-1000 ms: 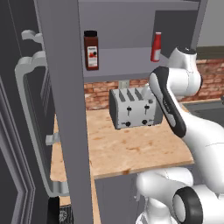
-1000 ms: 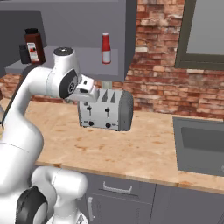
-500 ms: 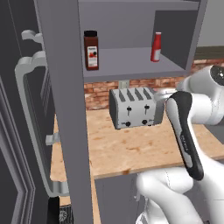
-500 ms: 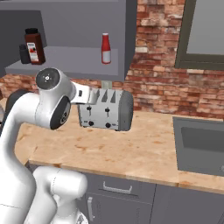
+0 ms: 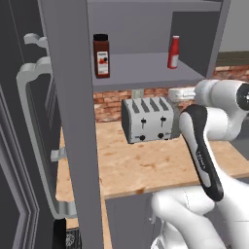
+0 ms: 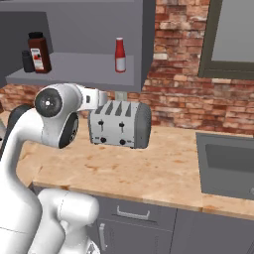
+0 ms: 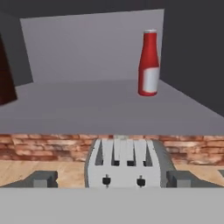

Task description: Collect the paprika, ketchup, and shaker from the cabinet and place them next to the stove.

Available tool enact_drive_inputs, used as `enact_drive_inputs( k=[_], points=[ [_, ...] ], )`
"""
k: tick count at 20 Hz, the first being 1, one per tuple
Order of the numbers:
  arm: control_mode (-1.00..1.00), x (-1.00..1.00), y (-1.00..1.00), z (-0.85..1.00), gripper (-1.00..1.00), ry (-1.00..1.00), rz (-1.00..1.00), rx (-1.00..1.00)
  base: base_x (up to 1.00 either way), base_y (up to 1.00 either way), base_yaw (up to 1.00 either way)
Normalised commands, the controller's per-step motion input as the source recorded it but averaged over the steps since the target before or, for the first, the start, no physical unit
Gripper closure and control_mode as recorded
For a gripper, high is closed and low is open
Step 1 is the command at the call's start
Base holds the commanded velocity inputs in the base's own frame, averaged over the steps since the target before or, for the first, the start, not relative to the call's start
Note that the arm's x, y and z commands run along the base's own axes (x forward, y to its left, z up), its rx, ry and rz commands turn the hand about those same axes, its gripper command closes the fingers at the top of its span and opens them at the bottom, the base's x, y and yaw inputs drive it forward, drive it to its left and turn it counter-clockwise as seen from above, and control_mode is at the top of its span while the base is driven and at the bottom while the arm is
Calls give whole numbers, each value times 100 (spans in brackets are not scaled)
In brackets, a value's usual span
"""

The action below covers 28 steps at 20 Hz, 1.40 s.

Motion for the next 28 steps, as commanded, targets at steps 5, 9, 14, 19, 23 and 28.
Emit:
enact_drive_inputs(
  k=[5,9,14,19,23,28],
  points=[
    [-100,51,23,2,-100,10,-7,0,0,0,0],
    [-100,47,4,30,-100,0,-9,0,0,0,0],
    [-100,45,0,49,-100,-4,-15,0,0,0,0],
    [-100,28,0,36,-100,-6,-13,0,0,0,0],
    [-100,9,0,14,-100,-3,-3,0,0,0,0],
    [-100,0,0,5,-100,-2,-1,0,0,0,0]
  ],
)
